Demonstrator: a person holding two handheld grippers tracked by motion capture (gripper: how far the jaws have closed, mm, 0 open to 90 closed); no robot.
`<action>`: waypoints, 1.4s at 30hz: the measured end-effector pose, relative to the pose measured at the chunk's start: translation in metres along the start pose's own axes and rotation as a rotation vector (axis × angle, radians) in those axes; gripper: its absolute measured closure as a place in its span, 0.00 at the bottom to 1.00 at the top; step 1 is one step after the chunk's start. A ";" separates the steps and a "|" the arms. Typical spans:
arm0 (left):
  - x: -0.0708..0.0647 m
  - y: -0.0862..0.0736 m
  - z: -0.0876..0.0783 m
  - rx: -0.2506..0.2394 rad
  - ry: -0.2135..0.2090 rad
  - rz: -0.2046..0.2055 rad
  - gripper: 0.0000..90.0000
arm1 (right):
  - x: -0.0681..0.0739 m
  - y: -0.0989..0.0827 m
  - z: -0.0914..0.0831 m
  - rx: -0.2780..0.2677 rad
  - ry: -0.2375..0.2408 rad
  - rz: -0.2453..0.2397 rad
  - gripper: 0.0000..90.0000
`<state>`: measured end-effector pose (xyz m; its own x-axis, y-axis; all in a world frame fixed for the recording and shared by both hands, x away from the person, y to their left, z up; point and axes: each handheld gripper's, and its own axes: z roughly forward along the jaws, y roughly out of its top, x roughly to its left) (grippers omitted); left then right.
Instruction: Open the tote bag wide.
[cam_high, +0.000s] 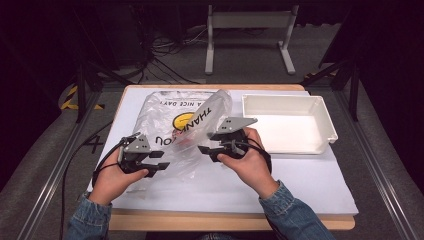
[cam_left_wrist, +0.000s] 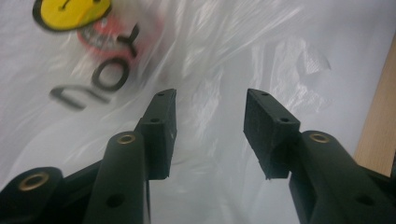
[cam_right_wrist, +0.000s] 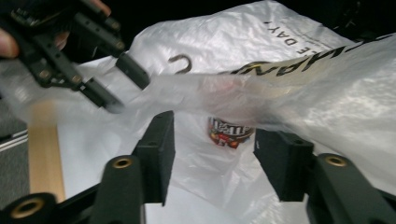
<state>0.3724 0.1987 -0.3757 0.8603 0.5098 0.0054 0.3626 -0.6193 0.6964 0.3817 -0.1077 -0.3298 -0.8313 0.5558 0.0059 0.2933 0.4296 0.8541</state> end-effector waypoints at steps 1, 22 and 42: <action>0.002 -0.001 0.000 0.004 0.005 -0.009 0.61 | -0.002 -0.001 0.000 -0.008 -0.007 0.009 0.48; 0.038 -0.011 -0.013 -0.178 0.217 -0.189 0.85 | -0.027 0.002 0.019 -0.078 -0.067 0.068 0.46; 0.046 0.002 -0.006 -0.281 0.163 -0.161 0.88 | -0.043 0.000 0.059 -0.031 -0.106 0.036 0.57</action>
<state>0.4103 0.2247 -0.3700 0.7232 0.6903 -0.0220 0.3570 -0.3464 0.8675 0.4458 -0.0894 -0.3609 -0.7656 0.6431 -0.0167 0.3058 0.3867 0.8700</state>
